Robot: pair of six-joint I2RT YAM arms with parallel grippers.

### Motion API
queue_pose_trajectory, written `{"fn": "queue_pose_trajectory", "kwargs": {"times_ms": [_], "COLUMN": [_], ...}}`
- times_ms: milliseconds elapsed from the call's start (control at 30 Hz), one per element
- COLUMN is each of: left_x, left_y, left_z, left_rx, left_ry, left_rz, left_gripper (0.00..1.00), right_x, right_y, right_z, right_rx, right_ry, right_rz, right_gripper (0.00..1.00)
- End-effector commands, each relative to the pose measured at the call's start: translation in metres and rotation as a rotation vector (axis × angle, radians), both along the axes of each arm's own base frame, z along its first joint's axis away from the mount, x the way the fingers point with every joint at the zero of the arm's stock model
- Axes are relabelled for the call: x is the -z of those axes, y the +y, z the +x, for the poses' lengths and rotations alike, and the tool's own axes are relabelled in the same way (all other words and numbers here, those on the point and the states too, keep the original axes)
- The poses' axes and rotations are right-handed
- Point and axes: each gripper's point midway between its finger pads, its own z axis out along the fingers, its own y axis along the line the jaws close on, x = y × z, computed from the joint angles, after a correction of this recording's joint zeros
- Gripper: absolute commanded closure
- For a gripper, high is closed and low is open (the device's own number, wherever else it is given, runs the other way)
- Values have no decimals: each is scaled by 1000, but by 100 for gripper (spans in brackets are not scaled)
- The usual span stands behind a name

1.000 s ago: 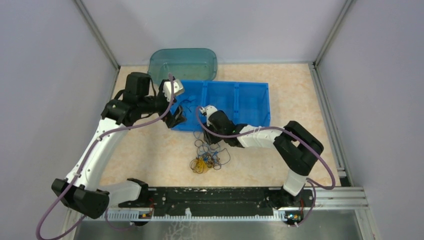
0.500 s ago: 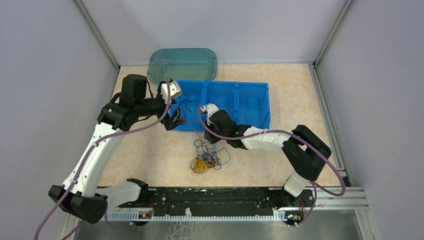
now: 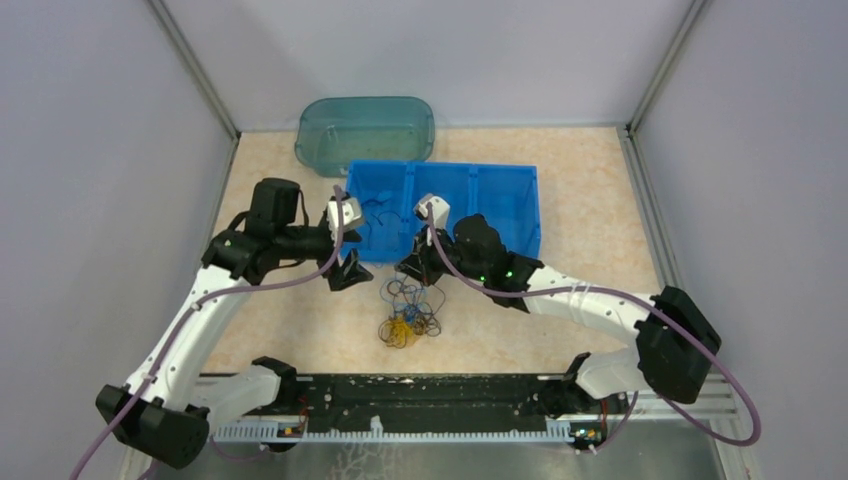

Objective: Untangle the cables

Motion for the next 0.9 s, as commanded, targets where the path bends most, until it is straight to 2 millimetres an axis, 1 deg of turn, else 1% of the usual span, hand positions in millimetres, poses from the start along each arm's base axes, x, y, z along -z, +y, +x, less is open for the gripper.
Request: {"fn": "queue_pose_trajectory", "kwargs": {"times_ms": [0, 100, 300, 367, 433, 467, 633, 700, 767, 867], "left_x": [-22, -26, -18, -16, -14, -13, -10, -7, -7, -7], "left_y": [-10, -13, -16, -17, -19, -19, -20, -19, -20, -19], "left_z": [-9, -13, -24, -30, -34, -35, -37, -41, -42, -41], "left_rx": [89, 112, 148, 177, 197, 203, 222, 230, 231, 236], "left_ry": [-93, -98, -62, -44, -32, -28, -27, -2, 7, 9], "left_rz": [-69, -95, -107, -113, -121, -122, -124, -120, -117, -107], "left_gripper": [7, 10, 17, 23, 31, 33, 33, 35, 40, 62], "right_x": [-54, -65, -76, -78, -82, -84, -85, -85, -87, -90], "right_y": [10, 14, 21, 23, 24, 25, 29, 29, 30, 31], "right_z": [-25, -36, -51, -54, -57, -59, -67, -69, -71, -73], "right_rx": [-124, -177, -250, -262, -279, -290, -334, -347, -357, -373], "right_ry": [-62, -64, -66, -68, -72, -73, -64, -61, -62, -62], "right_rz": [149, 171, 188, 191, 204, 210, 210, 208, 211, 218], "right_gripper": [100, 100, 100, 100, 100, 100, 100, 100, 100, 100]}}
